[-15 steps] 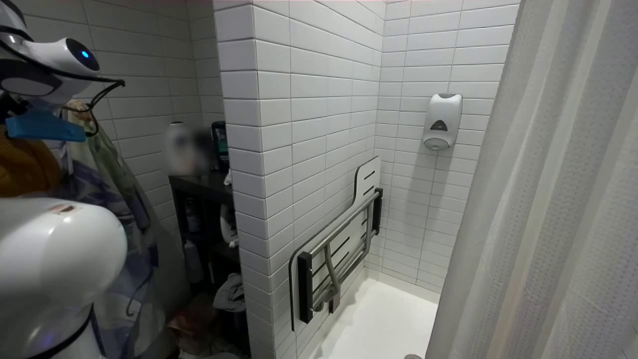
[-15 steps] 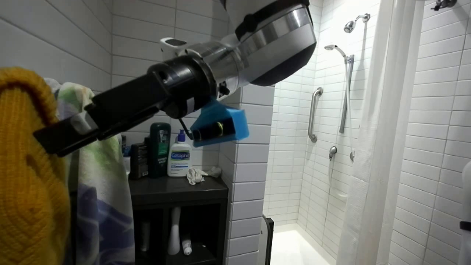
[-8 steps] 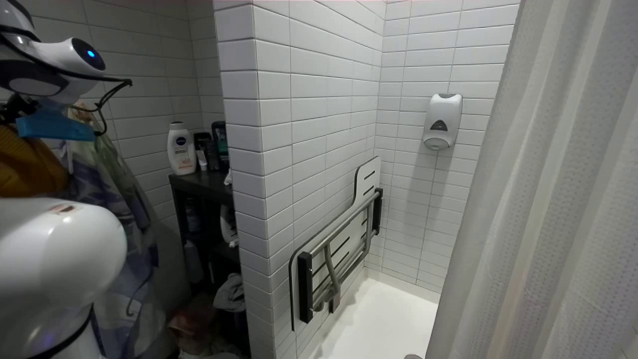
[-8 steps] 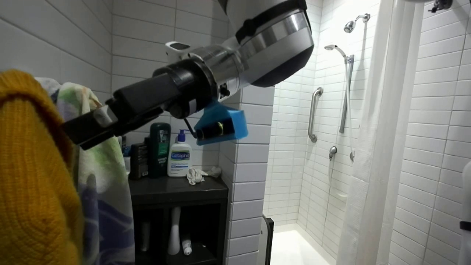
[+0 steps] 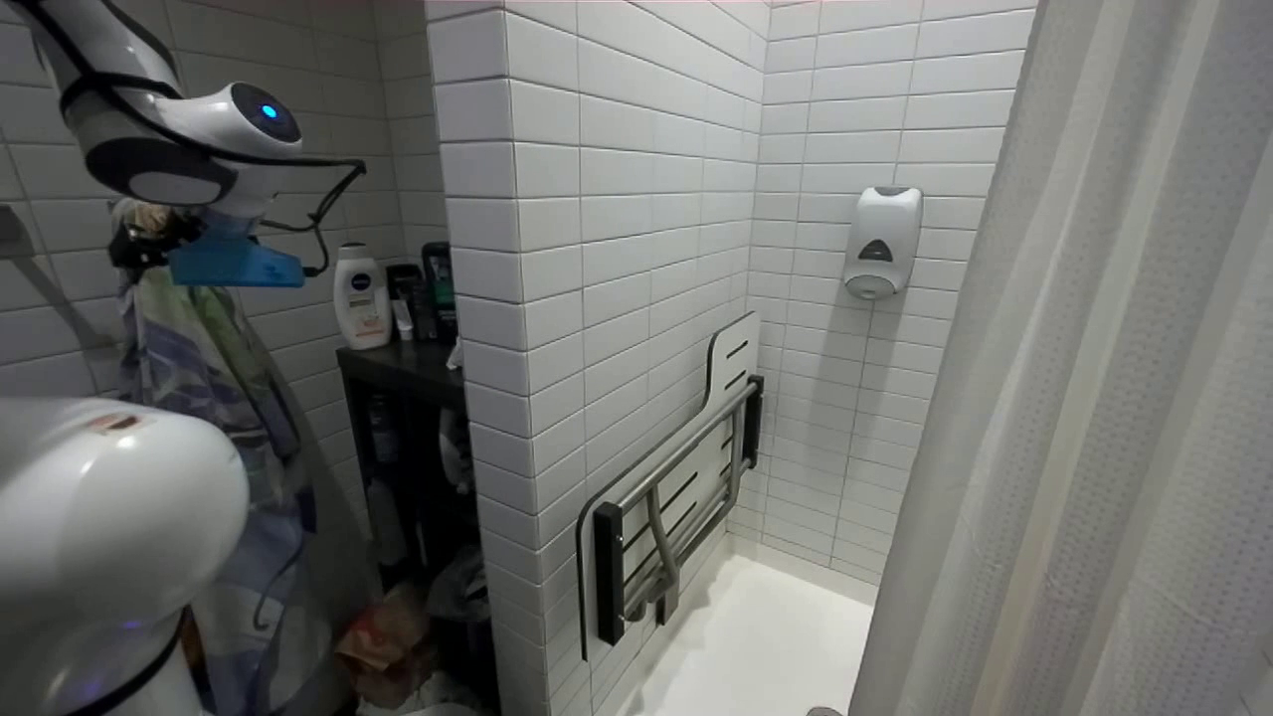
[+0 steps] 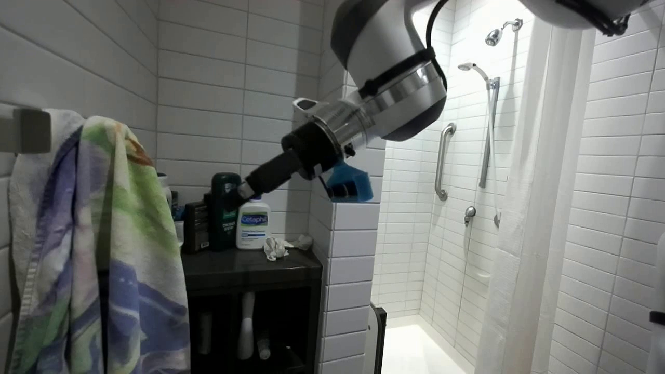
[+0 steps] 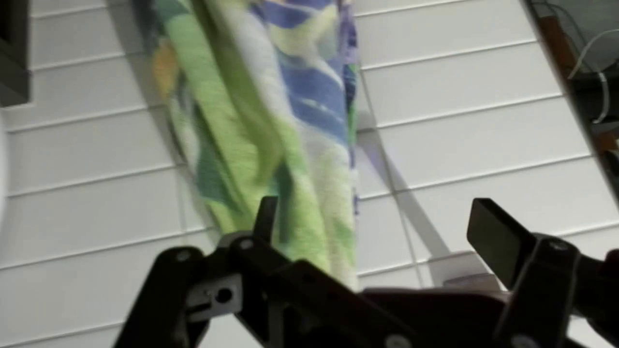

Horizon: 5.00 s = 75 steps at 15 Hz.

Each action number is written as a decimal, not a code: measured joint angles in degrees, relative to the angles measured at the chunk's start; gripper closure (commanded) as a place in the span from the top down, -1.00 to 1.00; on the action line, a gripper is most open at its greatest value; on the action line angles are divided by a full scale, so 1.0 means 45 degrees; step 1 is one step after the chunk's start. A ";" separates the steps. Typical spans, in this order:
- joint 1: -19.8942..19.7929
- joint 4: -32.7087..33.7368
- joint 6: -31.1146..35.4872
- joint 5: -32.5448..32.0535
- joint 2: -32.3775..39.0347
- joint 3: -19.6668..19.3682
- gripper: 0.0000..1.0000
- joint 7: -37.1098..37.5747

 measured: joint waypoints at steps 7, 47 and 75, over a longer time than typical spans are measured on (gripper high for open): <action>-0.1311 -0.1859 0.1460 -0.1477 -0.1268 -0.1607 1.00 0.0394; -1.5631 -0.5427 0.2933 -1.6402 -0.6508 0.3050 1.00 1.4775; -1.7335 -0.4160 -0.0900 -2.6969 -0.4816 0.3293 1.00 2.8502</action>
